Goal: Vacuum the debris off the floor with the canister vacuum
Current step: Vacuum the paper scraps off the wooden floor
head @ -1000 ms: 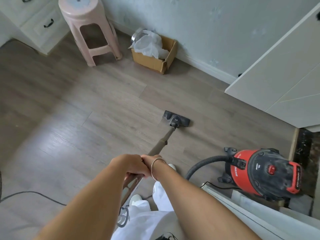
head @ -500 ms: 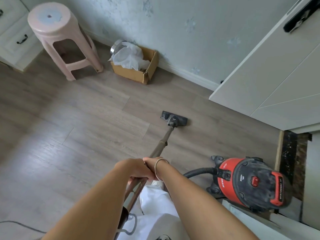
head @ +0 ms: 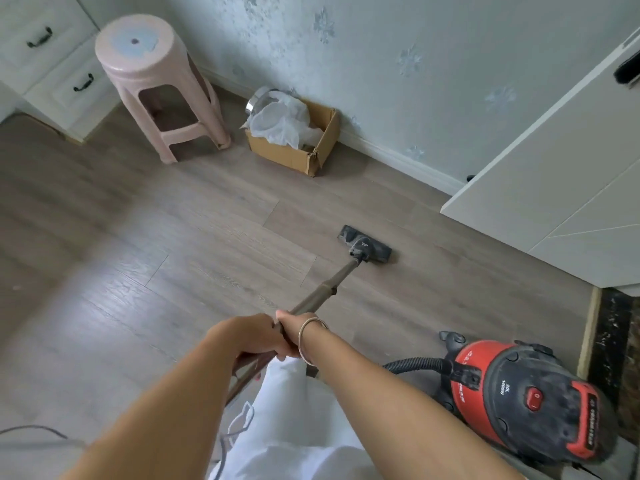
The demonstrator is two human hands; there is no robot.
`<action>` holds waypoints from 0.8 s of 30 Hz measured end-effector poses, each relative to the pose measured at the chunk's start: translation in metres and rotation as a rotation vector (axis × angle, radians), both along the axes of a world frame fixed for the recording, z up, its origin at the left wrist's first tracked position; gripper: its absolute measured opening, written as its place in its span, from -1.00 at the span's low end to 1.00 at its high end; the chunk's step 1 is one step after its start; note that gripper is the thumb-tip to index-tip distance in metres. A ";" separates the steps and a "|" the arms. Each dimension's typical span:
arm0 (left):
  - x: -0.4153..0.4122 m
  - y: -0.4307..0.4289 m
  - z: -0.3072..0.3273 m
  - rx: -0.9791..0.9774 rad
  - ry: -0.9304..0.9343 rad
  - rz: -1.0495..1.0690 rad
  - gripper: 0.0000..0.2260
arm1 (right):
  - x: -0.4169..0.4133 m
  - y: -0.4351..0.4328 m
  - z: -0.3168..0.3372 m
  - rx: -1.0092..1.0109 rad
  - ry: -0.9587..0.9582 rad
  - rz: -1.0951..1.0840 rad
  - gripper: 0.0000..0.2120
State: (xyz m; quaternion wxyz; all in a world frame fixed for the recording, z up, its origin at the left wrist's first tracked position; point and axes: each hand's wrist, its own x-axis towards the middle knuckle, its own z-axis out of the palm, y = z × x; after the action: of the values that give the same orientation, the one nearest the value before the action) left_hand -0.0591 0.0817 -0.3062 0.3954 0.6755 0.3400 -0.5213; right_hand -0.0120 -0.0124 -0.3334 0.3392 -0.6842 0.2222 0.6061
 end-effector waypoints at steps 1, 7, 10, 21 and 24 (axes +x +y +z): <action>-0.002 0.009 0.002 -0.002 -0.012 0.013 -0.70 | 0.001 0.007 0.003 0.010 -0.004 0.021 -0.62; -0.009 0.053 0.010 -0.002 -0.038 0.159 -0.72 | 0.009 0.064 0.005 0.032 0.004 0.144 -0.78; -0.012 0.078 0.012 -0.002 -0.046 0.233 -0.57 | 0.013 0.099 0.000 0.021 0.044 0.267 -0.75; -0.055 0.149 0.032 0.109 -0.036 0.638 -0.51 | -0.015 0.201 0.017 0.134 -0.010 0.655 -0.84; -0.068 0.149 0.029 0.106 -0.004 0.762 -0.52 | -0.020 0.215 0.021 0.117 0.048 0.800 -0.81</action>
State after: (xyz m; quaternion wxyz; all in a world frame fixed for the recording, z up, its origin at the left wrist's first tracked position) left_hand -0.1273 0.2311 -0.2774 0.5260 0.5212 0.5924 -0.3172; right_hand -0.0322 0.2026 -0.3121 0.1095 -0.6818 -0.0886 0.7178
